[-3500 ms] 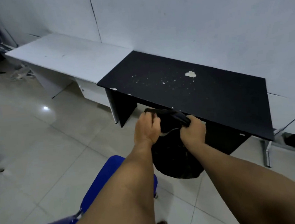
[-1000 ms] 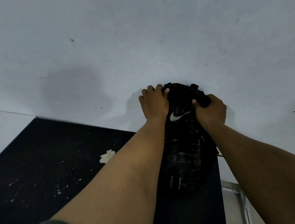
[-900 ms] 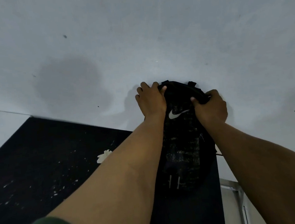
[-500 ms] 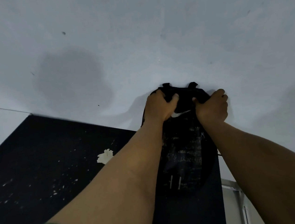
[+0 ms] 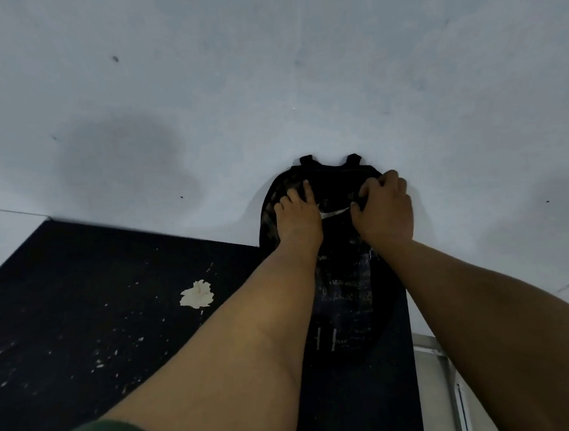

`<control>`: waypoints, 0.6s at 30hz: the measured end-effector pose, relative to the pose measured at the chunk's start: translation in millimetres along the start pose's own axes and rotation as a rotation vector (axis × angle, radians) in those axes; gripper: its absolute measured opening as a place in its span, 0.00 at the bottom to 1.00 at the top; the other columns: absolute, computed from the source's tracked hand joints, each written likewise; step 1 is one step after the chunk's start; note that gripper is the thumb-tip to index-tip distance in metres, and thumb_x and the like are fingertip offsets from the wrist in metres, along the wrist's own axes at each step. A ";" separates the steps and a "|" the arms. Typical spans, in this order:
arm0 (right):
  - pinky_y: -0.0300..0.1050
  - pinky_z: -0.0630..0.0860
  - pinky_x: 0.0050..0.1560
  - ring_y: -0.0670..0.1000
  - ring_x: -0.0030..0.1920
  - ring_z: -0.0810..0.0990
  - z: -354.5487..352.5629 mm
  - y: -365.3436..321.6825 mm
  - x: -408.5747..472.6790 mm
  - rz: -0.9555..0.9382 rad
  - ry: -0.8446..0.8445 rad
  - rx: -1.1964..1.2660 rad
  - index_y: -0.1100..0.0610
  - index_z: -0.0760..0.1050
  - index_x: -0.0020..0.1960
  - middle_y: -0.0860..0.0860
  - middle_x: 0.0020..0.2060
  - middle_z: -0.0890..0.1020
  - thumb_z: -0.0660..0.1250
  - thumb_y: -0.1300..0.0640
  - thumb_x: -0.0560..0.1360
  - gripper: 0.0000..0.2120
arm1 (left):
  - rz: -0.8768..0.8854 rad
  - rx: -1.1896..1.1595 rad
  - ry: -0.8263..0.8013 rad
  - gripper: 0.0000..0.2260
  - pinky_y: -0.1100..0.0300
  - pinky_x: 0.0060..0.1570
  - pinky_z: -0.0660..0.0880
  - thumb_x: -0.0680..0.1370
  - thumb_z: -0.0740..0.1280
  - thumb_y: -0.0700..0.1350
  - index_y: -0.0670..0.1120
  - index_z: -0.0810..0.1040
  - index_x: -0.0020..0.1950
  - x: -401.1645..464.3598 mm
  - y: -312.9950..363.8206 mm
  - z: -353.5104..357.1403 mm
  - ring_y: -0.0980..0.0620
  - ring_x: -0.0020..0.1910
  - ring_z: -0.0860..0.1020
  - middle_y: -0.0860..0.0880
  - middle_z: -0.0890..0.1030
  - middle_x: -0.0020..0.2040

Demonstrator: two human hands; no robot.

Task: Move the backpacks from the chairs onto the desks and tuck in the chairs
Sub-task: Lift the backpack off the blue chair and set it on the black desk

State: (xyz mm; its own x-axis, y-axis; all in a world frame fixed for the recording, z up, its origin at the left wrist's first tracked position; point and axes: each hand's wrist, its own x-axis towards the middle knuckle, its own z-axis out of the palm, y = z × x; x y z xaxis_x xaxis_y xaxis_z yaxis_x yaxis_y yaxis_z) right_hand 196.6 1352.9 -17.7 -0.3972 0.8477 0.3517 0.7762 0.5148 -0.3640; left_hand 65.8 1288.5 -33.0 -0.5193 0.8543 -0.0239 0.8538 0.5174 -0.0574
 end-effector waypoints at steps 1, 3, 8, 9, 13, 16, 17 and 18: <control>0.50 0.72 0.52 0.57 0.57 0.71 0.3 -2.2 -2.9 -0.033 -0.015 -0.006 0.58 0.75 0.49 0.57 0.54 0.72 0.70 0.56 0.72 0.08 | 0.012 -0.031 -0.002 0.48 0.48 0.67 0.64 0.74 0.72 0.53 0.42 0.42 0.81 -1.4 -0.9 -2.1 0.40 0.67 0.68 0.37 0.64 0.71; 0.50 0.71 0.53 0.57 0.57 0.72 -1.0 -7.5 -7.8 -0.085 -0.041 -0.018 0.57 0.76 0.50 0.57 0.55 0.73 0.70 0.56 0.72 0.08 | 0.040 -0.075 0.016 0.45 0.47 0.66 0.65 0.73 0.73 0.50 0.42 0.48 0.80 -5.9 -3.4 -8.6 0.40 0.67 0.69 0.37 0.66 0.71; 0.51 0.72 0.53 0.57 0.57 0.72 -8.2 -20.8 -16.2 -0.091 -0.099 -0.034 0.56 0.76 0.50 0.56 0.56 0.73 0.69 0.56 0.73 0.08 | 0.102 -0.135 0.080 0.32 0.47 0.64 0.68 0.73 0.72 0.46 0.43 0.62 0.73 -15.5 -6.9 -24.3 0.40 0.66 0.71 0.39 0.70 0.68; 0.51 0.72 0.53 0.57 0.57 0.72 -9.5 -22.6 -17.9 -0.090 -0.108 -0.032 0.56 0.76 0.50 0.56 0.56 0.73 0.69 0.56 0.73 0.08 | 0.112 -0.132 0.083 0.31 0.47 0.63 0.68 0.73 0.71 0.47 0.43 0.63 0.72 -17.3 -7.2 -26.4 0.40 0.66 0.71 0.39 0.70 0.68; 0.52 0.72 0.51 0.57 0.55 0.73 -16.8 -28.7 -24.4 -0.080 -0.142 -0.011 0.56 0.76 0.52 0.56 0.54 0.74 0.68 0.56 0.73 0.09 | 0.133 -0.147 0.095 0.26 0.47 0.61 0.70 0.75 0.70 0.47 0.43 0.68 0.70 -24.8 -8.5 -33.4 0.40 0.63 0.72 0.39 0.72 0.66; 0.52 0.73 0.52 0.57 0.54 0.73 -23.1 -34.8 -30.3 -0.066 -0.167 0.012 0.56 0.75 0.53 0.56 0.54 0.74 0.66 0.56 0.74 0.09 | 0.170 -0.174 0.097 0.19 0.49 0.54 0.74 0.75 0.68 0.46 0.43 0.73 0.65 -33.3 -12.4 -39.7 0.42 0.57 0.76 0.41 0.75 0.61; 0.52 0.73 0.52 0.57 0.54 0.73 -25.4 -37.2 -34.1 -0.064 -0.177 0.017 0.56 0.75 0.53 0.56 0.54 0.74 0.66 0.56 0.74 0.09 | 0.174 -0.185 0.088 0.17 0.50 0.52 0.75 0.75 0.68 0.46 0.44 0.74 0.62 -38.9 -14.9 -41.5 0.43 0.54 0.77 0.41 0.76 0.59; 0.53 0.73 0.52 0.57 0.54 0.74 -27.3 -39.6 -37.1 -0.065 -0.186 0.020 0.56 0.75 0.53 0.56 0.54 0.74 0.66 0.56 0.74 0.09 | 0.176 -0.196 0.077 0.14 0.51 0.49 0.76 0.75 0.68 0.46 0.44 0.75 0.59 -43.7 -17.2 -43.6 0.44 0.52 0.77 0.42 0.76 0.57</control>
State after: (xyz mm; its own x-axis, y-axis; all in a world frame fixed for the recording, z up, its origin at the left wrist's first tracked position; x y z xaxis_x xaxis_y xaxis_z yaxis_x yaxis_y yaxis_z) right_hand 193.9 1297.6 7.2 -0.5312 0.8208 0.2102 0.7369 0.5700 -0.3635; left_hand 75.4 1244.4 12.5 -0.3647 0.9292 0.0597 0.9252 0.3544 0.1355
